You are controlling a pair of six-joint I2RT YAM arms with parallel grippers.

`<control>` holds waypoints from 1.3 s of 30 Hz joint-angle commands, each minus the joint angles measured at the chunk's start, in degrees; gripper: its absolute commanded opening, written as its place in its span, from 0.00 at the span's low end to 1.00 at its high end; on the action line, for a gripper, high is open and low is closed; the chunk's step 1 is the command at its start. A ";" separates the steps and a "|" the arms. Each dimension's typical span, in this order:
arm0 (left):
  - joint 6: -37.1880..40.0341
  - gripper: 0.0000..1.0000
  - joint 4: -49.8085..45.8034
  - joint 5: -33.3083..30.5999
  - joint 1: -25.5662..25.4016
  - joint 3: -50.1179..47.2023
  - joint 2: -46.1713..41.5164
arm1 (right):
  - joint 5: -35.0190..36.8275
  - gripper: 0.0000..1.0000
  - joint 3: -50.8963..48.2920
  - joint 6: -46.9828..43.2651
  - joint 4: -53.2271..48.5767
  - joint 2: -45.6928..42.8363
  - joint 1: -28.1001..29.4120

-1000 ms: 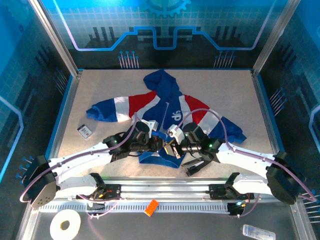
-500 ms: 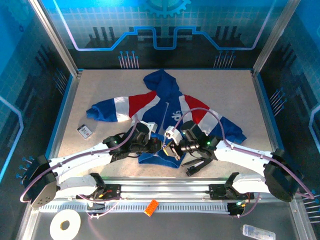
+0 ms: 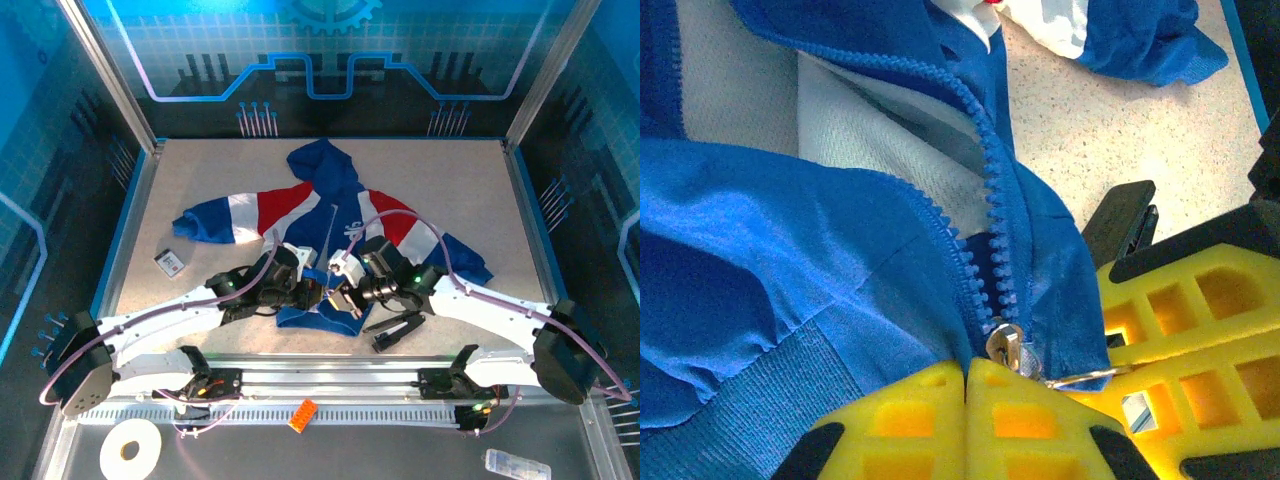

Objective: Zip up the jacket

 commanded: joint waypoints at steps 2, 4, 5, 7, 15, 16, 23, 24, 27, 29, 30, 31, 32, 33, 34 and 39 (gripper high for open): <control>3.97 0.00 -2.06 0.53 0.11 -1.80 -2.07 | -0.46 0.00 3.67 0.57 -3.43 1.36 -1.30; 4.61 0.00 -2.26 0.15 0.10 -1.89 -2.27 | -1.77 0.00 4.73 0.73 -4.46 2.68 -1.66; 4.96 0.00 -2.34 0.06 0.10 -1.95 -2.45 | -2.30 0.00 5.38 0.57 -5.12 3.48 -1.76; 5.42 0.00 -2.45 0.05 0.10 -1.98 -2.53 | -2.71 0.01 5.77 0.13 -5.68 4.47 -1.73; 5.80 0.00 -2.20 0.65 0.10 -1.56 -1.90 | -2.23 0.07 3.93 -0.96 -2.57 3.83 -1.31; 5.87 0.00 -2.27 0.71 0.08 -1.48 -1.84 | -2.32 0.06 4.00 -0.96 -2.59 3.87 -1.32; 6.24 0.00 -2.89 0.88 0.10 -1.19 -1.77 | -3.24 0.07 4.98 -2.05 -4.40 4.30 -1.28; 6.33 0.00 -2.89 0.87 0.10 -1.12 -1.81 | -3.36 0.16 5.11 -2.33 -4.73 4.33 -1.30; 6.50 0.00 -3.02 0.92 0.08 -0.86 -1.51 | -3.11 0.24 4.79 -2.67 -4.55 3.73 -1.26; 6.72 0.00 -3.23 1.02 0.10 -0.51 -1.19 | -3.22 0.24 4.47 -2.65 -3.71 3.45 -1.24; 6.77 0.00 -3.37 1.12 0.10 -0.24 -0.96 | -3.34 0.24 4.39 -2.57 -3.08 3.43 -1.24; 6.81 0.00 -3.49 1.17 0.10 -0.07 -0.79 | -3.54 0.23 4.30 -2.57 -2.69 3.54 -1.24; 6.94 0.00 -3.52 1.20 0.10 0.11 -0.55 | -3.73 0.21 4.20 -2.52 -2.36 3.71 -1.23; 7.03 0.00 -3.59 1.21 0.10 0.30 -0.36 | -3.78 0.19 4.19 -2.55 -2.18 4.02 -1.27; 7.16 0.00 -3.59 1.26 0.10 0.46 -0.15 | -3.90 0.18 4.31 -2.62 -2.08 4.33 -1.19; 7.20 0.00 -3.58 1.31 0.10 0.83 0.18 | -4.30 0.18 3.95 -3.04 -1.90 5.49 -1.17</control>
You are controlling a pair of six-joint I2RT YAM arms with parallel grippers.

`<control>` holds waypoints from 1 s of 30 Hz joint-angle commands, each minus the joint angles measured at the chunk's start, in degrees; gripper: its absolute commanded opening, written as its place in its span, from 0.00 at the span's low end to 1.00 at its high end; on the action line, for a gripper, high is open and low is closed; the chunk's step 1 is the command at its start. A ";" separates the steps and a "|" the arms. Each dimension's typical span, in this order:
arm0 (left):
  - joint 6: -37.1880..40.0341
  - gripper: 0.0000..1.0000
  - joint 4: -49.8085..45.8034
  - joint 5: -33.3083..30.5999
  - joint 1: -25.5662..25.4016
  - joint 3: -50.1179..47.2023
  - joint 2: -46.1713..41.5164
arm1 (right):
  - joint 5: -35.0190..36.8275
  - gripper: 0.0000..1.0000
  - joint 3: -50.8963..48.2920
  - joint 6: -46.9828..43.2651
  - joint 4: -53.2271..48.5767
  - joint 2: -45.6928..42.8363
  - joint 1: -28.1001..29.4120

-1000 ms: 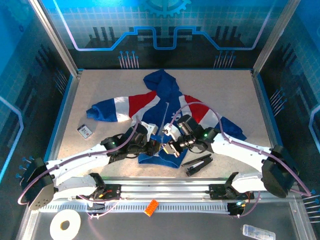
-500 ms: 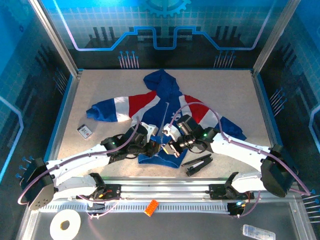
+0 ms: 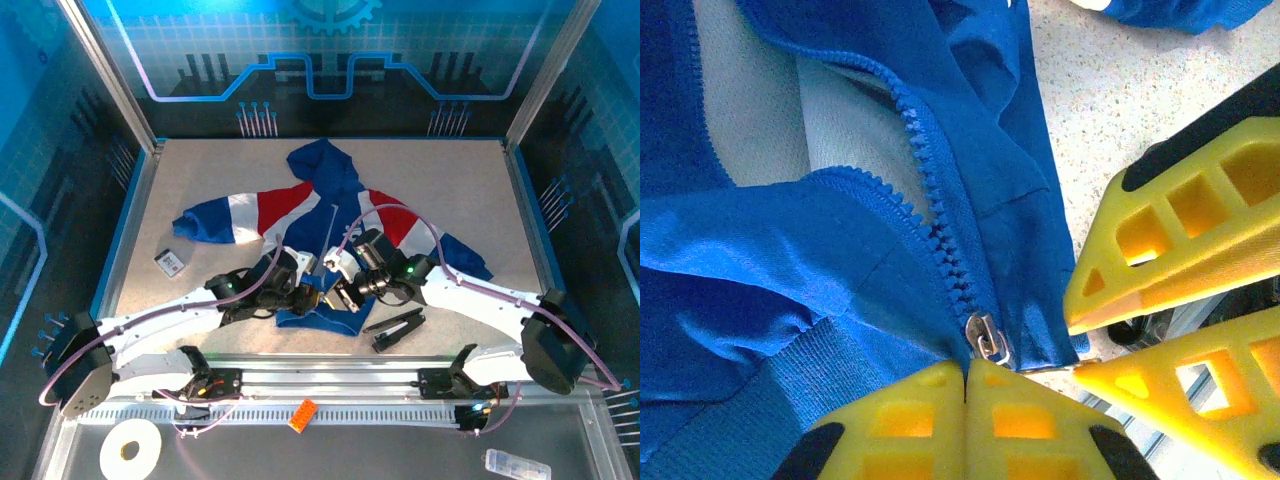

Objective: Zip up the jacket

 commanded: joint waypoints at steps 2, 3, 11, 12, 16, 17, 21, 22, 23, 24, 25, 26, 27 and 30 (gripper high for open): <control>1.94 0.00 -1.29 1.22 0.08 2.06 0.32 | -1.40 0.18 -0.31 -1.16 0.96 1.07 -0.22; 1.94 0.00 -1.34 1.26 0.08 2.06 0.21 | -1.38 0.18 -0.40 -1.24 1.03 1.14 -0.16; 1.85 0.00 -1.94 1.03 0.08 2.13 -0.22 | -1.14 0.21 -1.38 -1.72 1.66 0.63 -0.12; 1.65 0.00 -2.15 0.88 0.08 2.27 -0.32 | -0.66 0.21 -1.89 -1.60 2.17 0.20 0.05; 0.51 0.00 -3.80 0.14 0.08 3.22 -0.16 | 2.22 0.21 -5.60 0.20 6.66 -3.67 1.29; 0.24 0.00 -4.42 -0.01 0.08 3.68 0.06 | 3.02 0.22 -7.04 1.05 8.46 -4.84 1.64; -0.76 0.00 -4.95 0.16 0.10 5.10 1.14 | 5.64 0.22 -11.68 4.63 14.47 -7.82 3.01; -0.91 0.00 -4.77 0.33 0.08 5.39 1.30 | 6.27 0.23 -12.38 5.06 15.27 -8.18 3.51; -1.04 0.00 -4.67 0.54 0.05 5.69 1.63 | 7.10 0.24 -12.90 5.18 15.92 -8.57 4.22; -1.21 0.00 -4.58 0.71 0.08 5.91 1.85 | 8.15 0.25 -13.25 5.11 16.37 -8.83 5.01; -1.38 0.00 -4.51 0.69 0.08 6.22 2.11 | 9.11 0.25 -13.49 4.88 16.66 -9.09 5.72; -1.49 0.00 -4.44 0.90 0.08 6.40 2.29 | 9.87 0.25 -13.74 4.59 16.94 -9.41 6.28; -1.56 0.00 -4.38 1.20 0.08 6.68 2.52 | 10.49 0.25 -13.84 4.27 17.30 -9.80 6.59; -1.87 0.00 -4.41 1.83 0.08 7.37 2.67 | 11.90 0.25 -14.42 3.39 18.07 -11.28 6.73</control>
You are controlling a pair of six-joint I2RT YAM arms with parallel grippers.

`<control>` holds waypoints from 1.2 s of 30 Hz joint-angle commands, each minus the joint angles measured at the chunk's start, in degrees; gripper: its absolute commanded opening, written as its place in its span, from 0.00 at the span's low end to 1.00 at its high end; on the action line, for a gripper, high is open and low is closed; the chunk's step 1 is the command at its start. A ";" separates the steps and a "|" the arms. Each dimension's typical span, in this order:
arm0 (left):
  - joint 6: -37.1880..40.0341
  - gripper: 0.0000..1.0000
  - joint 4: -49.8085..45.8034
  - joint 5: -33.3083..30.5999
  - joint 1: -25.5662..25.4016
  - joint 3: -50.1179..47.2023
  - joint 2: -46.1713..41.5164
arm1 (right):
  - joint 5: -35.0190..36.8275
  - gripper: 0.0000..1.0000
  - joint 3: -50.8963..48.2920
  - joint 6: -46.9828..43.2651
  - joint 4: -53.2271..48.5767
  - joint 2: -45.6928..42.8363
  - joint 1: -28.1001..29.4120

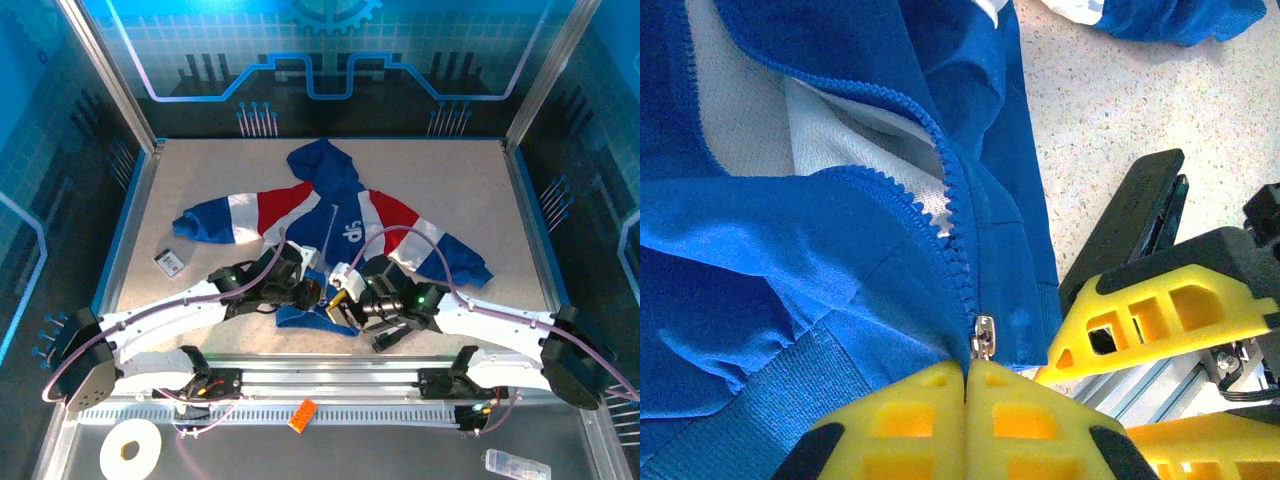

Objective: Zip up the jacket

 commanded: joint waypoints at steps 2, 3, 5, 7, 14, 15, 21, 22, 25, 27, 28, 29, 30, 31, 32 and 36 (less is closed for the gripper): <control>-1.52 0.00 -0.63 1.98 0.06 2.78 0.23 | 4.24 0.25 -1.19 -1.07 3.67 -3.25 0.51; -1.81 0.00 -0.74 2.14 0.08 3.09 0.00 | 4.79 0.25 -1.42 -1.57 3.63 -3.77 0.55; -2.35 0.00 -1.26 2.41 0.08 3.95 -0.11 | 5.51 0.26 -1.63 -2.50 3.50 -4.48 0.47; -2.72 0.00 -2.22 2.81 0.09 5.15 0.02 | 6.00 0.26 -1.70 -3.38 3.17 -4.78 0.46; -3.81 0.00 -3.60 3.74 0.08 7.94 1.16 | 5.36 0.33 -1.42 -4.77 4.21 -4.12 0.42; -3.90 0.00 -3.49 3.90 0.06 8.15 1.28 | 5.39 0.34 -1.42 -4.76 4.40 -3.88 0.45; -3.82 0.00 -3.53 4.54 0.08 9.57 2.67 | 5.53 0.44 -0.73 -4.75 6.32 -2.15 0.45; -3.75 0.00 -3.56 4.67 0.08 9.77 2.86 | 5.73 0.45 -0.55 -4.66 6.54 -1.76 0.44; -3.69 0.00 -3.44 4.71 0.08 9.91 3.22 | 6.98 0.46 0.15 -4.64 6.25 -0.87 0.37; -3.44 0.00 -3.63 4.39 0.08 9.91 3.15 | 7.65 0.38 0.58 -4.81 5.37 -0.78 0.33; -3.18 0.00 -3.97 4.15 0.06 9.82 3.14 | 7.96 0.31 0.62 -4.84 4.90 -0.95 0.38; -2.95 0.00 -4.30 3.89 0.08 9.76 3.01 | 8.23 0.25 0.58 -4.98 4.44 -1.40 0.37; -2.79 0.00 -4.54 3.65 0.08 9.69 2.88 | 8.33 0.21 0.56 -5.10 3.90 -1.90 0.38; -2.48 0.00 -4.68 3.42 0.08 9.47 2.77 | 8.38 0.17 0.47 -5.27 3.29 -2.68 0.38; -2.22 0.00 -4.74 3.19 0.08 9.18 2.62 | 8.47 0.14 0.33 -5.45 2.72 -3.54 0.35; -1.58 0.00 -4.51 2.91 0.03 8.27 2.52 | 7.87 0.07 0.21 -6.44 0.64 -5.84 0.22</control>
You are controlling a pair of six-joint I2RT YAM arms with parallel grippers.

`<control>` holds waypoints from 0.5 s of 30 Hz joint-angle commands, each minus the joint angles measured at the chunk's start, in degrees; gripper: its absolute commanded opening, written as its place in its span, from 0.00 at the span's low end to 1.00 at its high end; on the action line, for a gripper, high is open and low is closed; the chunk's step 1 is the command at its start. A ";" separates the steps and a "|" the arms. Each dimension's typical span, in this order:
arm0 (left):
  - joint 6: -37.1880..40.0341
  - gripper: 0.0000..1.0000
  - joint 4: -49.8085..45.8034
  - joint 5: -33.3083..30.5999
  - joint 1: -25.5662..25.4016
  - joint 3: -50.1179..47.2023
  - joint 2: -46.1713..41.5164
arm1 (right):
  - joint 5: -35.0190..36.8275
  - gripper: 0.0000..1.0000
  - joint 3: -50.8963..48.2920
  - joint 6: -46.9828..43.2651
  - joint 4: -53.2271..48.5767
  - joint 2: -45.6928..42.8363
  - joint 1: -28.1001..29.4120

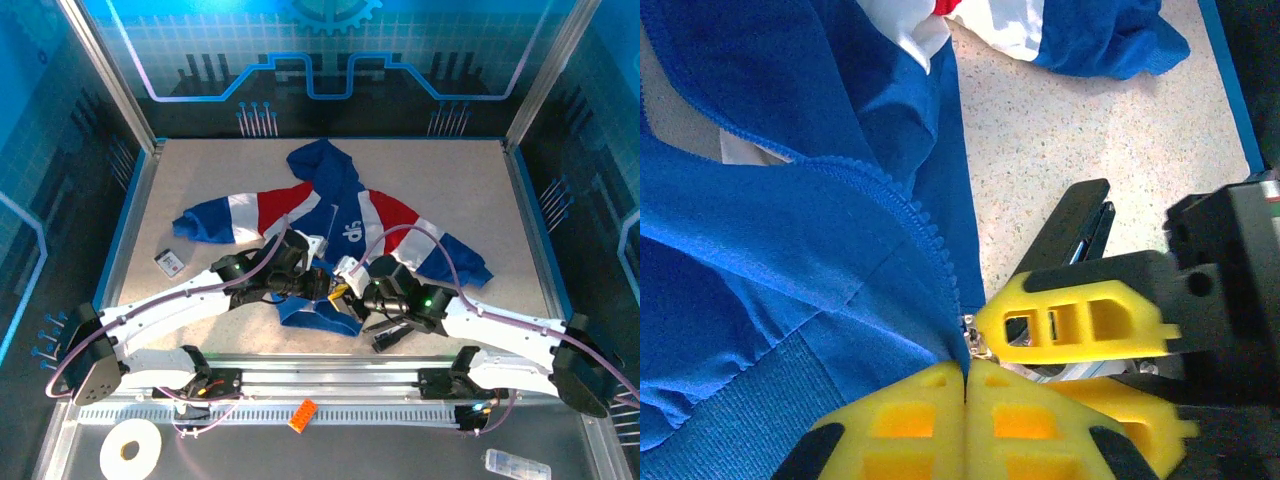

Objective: Zip up the jacket

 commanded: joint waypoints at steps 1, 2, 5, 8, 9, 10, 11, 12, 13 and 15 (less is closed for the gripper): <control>1.41 0.00 -0.91 0.11 0.07 0.11 -0.19 | 0.19 0.05 1.34 -1.38 -2.34 -2.17 0.11; 1.55 0.00 -1.07 0.14 0.08 0.08 -0.12 | -0.16 0.02 1.50 -1.67 -2.86 -2.25 0.01; 2.13 0.00 -1.14 -0.15 0.08 -0.57 -0.42 | -1.60 0.00 2.09 -2.27 -4.26 -1.90 -0.42; 2.67 0.00 -1.13 -0.33 0.08 -1.03 -0.82 | -1.86 0.00 2.81 -2.97 -5.58 -1.27 -0.76; 2.80 0.00 -1.15 -0.39 0.12 -1.19 -0.95 | -2.11 0.00 3.05 -3.27 -5.88 -1.16 -0.91; 3.03 0.00 -1.23 -0.50 0.08 -1.33 -1.12 | -2.63 0.00 3.30 -3.54 -6.28 -1.15 -1.11; 3.24 0.00 -1.38 -0.67 0.08 -1.50 -1.33 | -3.15 0.00 3.52 -3.87 -6.78 -1.11 -1.36; 3.39 0.00 -1.53 -0.84 0.06 -1.69 -1.39 | -3.68 0.00 3.82 -4.28 -7.32 -1.24 -1.60; 3.52 0.00 -1.64 -0.86 0.08 -1.84 -1.48 | -4.06 0.00 4.22 -4.53 -8.00 -1.29 -1.82; 3.64 0.00 -1.75 -0.85 0.07 -2.07 -1.66 | -3.90 0.04 4.56 -5.16 -9.14 -1.42 -2.09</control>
